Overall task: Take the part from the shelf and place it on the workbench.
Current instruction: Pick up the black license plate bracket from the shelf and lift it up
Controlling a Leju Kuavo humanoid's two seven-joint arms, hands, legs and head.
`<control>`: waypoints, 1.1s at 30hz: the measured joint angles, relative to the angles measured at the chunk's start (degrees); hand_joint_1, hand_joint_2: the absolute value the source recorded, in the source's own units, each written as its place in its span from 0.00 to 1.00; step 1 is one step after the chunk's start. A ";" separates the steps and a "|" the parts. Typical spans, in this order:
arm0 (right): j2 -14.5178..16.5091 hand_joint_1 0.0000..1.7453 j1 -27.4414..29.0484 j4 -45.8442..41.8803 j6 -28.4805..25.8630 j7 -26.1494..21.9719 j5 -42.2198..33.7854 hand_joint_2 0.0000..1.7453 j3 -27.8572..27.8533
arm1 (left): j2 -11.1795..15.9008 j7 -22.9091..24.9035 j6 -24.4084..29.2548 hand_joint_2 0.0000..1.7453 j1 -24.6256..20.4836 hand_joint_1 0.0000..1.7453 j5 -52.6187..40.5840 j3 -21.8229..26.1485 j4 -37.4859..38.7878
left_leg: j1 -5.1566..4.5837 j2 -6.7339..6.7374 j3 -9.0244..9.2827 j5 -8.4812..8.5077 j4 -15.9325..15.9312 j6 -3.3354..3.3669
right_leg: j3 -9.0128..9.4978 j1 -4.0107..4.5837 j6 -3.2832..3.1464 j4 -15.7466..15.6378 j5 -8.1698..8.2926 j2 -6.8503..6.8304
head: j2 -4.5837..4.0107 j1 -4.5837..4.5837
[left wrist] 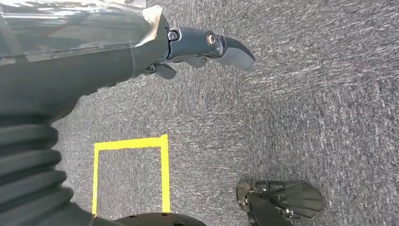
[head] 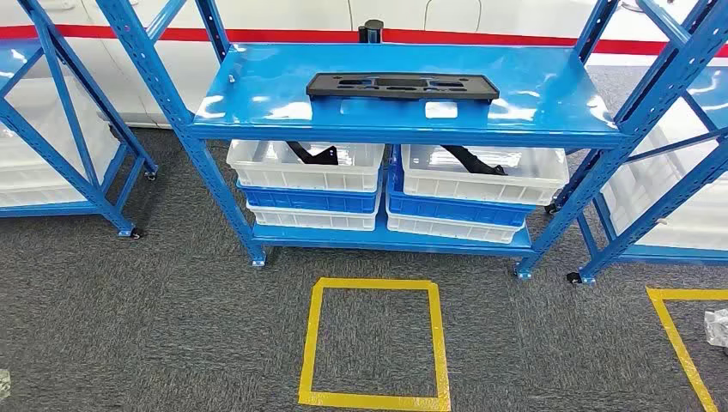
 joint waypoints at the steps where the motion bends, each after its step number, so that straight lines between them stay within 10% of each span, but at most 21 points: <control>1: -0.22 0.00 -0.13 0.00 -0.17 -0.54 -0.16 1.00 -0.32 | -0.02 -0.13 -0.03 1.00 -0.01 0.00 0.00 0.23 0.04 | 0.00 0.00 0.00 0.00 0.00 0.00 | 0.00 0.00 0.00 0.00 0.00 0.00 | 0.00 0.00; 23: -9.75 0.00 -2.09 -14.40 1.82 -19.28 -10.02 1.00 -5.10 | -0.27 -5.76 -3.54 1.00 -0.71 0.00 0.64 3.08 0.28 | -0.17 0.01 0.00 0.00 0.02 0.19 | 0.02 -0.21 0.06 0.00 0.03 0.00 | 0.00 -0.02; 33: -17.52 0.00 -5.03 -35.39 8.59 -15.28 -15.11 1.00 4.96 | -0.22 -7.06 -3.20 1.00 -0.80 0.00 2.39 4.83 0.47 | -0.38 0.23 0.08 0.04 0.05 0.45 | 0.05 -0.33 0.11 0.01 0.06 0.08 | 0.00 -0.01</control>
